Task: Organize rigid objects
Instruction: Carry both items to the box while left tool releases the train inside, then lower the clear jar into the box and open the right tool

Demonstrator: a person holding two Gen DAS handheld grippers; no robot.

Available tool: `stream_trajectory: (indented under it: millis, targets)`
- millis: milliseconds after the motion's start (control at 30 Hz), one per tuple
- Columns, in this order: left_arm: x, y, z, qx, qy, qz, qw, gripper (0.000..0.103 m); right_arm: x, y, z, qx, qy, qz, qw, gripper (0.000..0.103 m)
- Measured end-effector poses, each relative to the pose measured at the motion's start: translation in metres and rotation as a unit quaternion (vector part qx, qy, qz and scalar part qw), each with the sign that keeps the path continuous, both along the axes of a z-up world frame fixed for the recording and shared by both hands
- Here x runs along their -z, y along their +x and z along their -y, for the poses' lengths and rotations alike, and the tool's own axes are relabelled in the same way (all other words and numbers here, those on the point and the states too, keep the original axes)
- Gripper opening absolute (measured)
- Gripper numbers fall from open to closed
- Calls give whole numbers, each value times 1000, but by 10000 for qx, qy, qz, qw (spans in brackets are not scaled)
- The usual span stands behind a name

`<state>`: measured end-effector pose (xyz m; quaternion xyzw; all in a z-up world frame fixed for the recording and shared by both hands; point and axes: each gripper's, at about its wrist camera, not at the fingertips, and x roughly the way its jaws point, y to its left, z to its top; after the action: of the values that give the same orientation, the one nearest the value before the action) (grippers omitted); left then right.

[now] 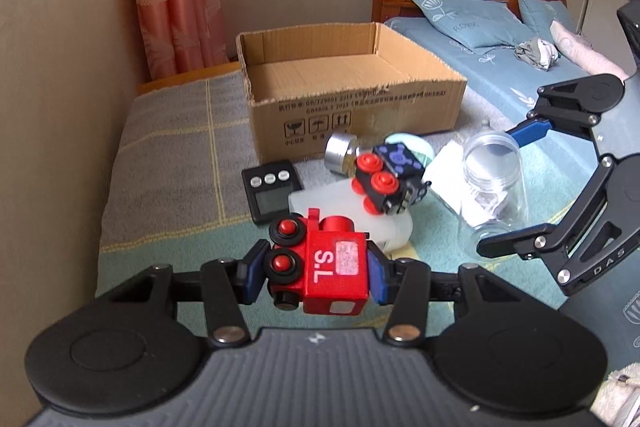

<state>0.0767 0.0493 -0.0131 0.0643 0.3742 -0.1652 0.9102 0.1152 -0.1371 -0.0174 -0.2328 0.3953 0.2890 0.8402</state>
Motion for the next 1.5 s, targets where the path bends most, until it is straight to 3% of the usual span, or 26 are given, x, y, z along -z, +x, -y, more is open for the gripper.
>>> stream_trajectory:
  millis: [200,467,533,600,667,1067,1300,1500]
  targets:
    - [-37,34,14,165,-14,464,9988,48,-29,21,18,297,180,406,9986,93]
    - [-66,113,45,268,-37,646,9975,50,-63,60,40,705,385,807,9935,93]
    - [-65,135,53,77,52,689,9976,56,-66,69,43,786,399,860,9924,93]
    - [-60,152,60,-62,159,673,9976,89,-70,79,47,889,450,886,9911,93]
    - [-55,157,60,-186,131,726,9971,91,-72,89,50,1010,541,838,9899,93]
    - [-50,105,33,-265,-112,702,9971,102,-62,129,50,1317,562,645,9876,93]
    - [-37,65,21,-776,-147,806,9936,102,-56,188,46,1776,470,425,9821,93]
    - [-36,46,15,-899,-276,842,9920,102,-48,239,41,2291,366,381,9720,93]
